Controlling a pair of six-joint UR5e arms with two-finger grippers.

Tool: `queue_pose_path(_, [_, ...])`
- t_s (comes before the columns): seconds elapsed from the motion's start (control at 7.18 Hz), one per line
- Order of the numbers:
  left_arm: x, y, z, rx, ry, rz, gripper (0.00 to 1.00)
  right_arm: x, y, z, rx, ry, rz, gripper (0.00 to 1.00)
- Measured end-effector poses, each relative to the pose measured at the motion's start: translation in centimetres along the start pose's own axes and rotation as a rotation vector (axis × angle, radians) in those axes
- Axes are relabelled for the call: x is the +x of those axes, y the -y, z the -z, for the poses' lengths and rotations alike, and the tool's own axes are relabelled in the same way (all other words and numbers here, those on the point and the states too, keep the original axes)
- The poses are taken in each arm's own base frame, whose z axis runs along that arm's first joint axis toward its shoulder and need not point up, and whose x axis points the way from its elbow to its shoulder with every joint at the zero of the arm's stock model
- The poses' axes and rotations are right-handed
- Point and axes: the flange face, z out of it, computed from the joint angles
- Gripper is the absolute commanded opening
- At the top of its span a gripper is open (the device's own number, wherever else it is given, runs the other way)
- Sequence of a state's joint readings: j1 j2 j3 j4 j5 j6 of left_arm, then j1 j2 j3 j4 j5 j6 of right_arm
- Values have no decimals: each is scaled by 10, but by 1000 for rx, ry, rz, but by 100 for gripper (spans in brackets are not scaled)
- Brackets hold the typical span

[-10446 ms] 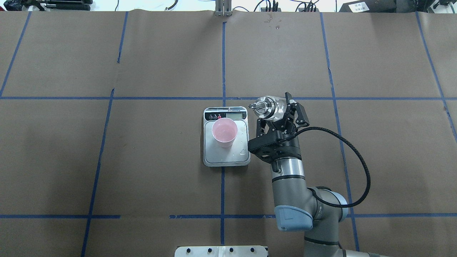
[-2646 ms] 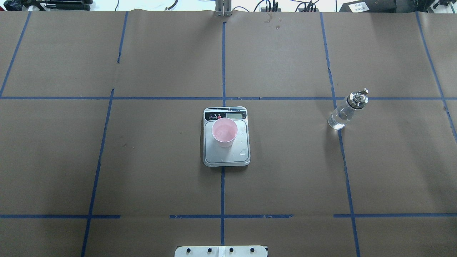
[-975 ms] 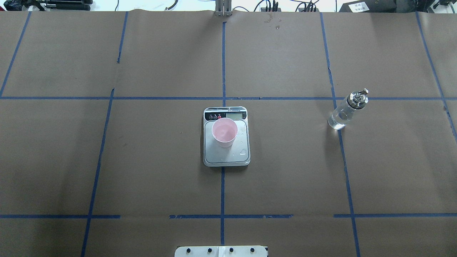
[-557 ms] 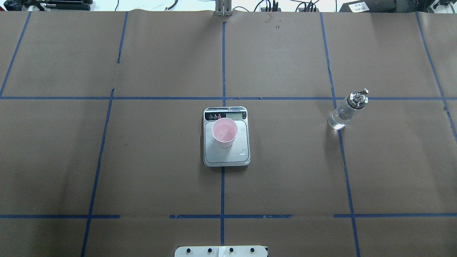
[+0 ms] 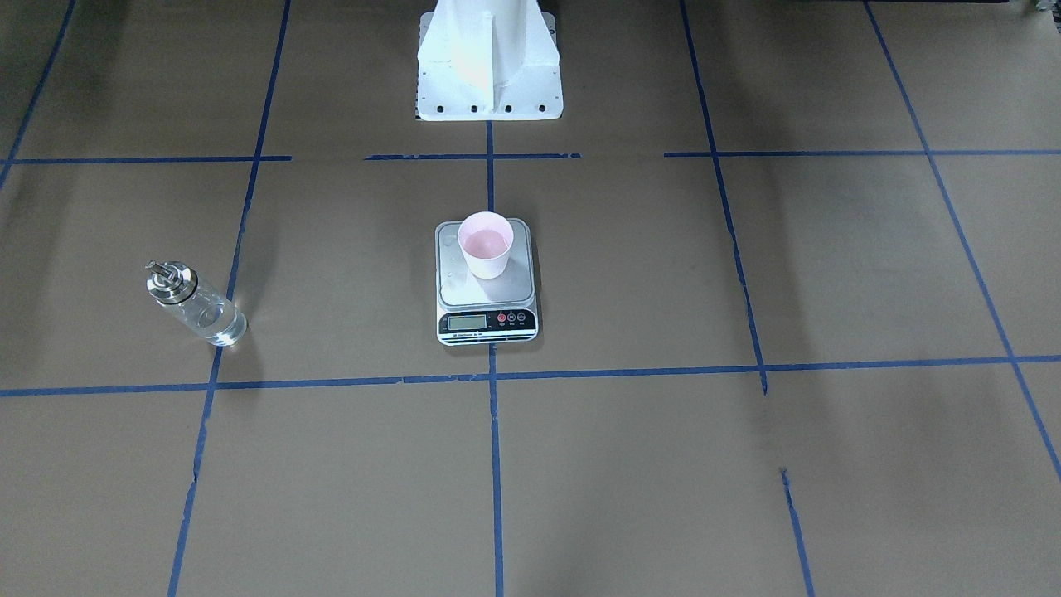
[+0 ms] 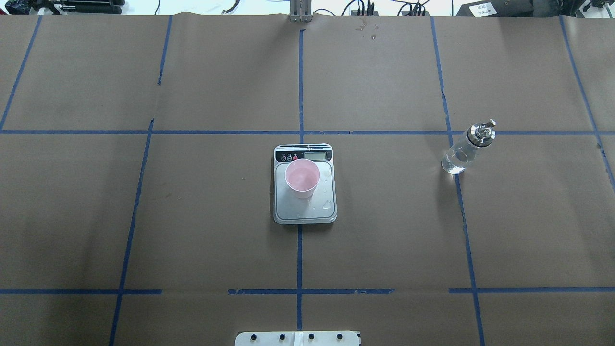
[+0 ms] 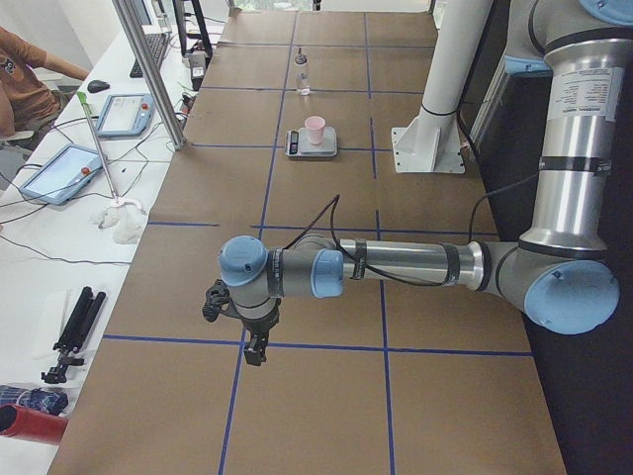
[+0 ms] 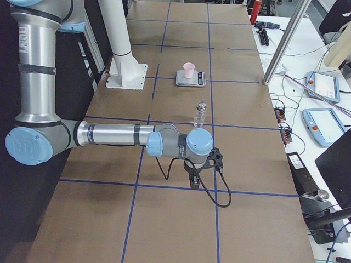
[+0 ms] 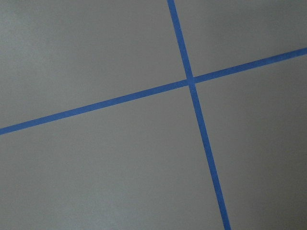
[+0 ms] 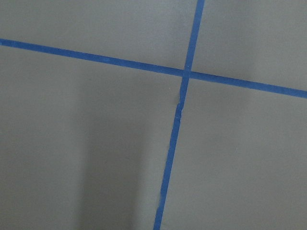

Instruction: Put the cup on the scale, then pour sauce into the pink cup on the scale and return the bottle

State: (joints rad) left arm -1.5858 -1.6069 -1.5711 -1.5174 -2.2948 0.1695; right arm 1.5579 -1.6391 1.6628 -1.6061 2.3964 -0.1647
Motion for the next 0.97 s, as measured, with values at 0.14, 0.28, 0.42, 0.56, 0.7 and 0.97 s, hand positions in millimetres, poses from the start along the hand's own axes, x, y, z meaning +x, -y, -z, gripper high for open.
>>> queue_pose_path(0.14, [0,1,2,6,1,33,100,0,2,2,14,-8,-7,100])
queue_pose_path(0.28, [-1,2,5,15,2,52,100,0,5,5,49,-20,-16,100])
queue_pose_path(0.42, [-1,3,8,28,4,61,100,0,7,7,90,-28,-47,100])
queue_pose_path(0.56, [0,4,9,37,5,69,100,1,8,7,111,-29,-77,100])
queue_pose_path(0.7, [0,5,10,41,5,72,100,1,9,7,120,-29,-93,100])
queue_pose_path(0.97, [-1,5,11,42,5,76,100,0,11,8,128,-30,-95,100])
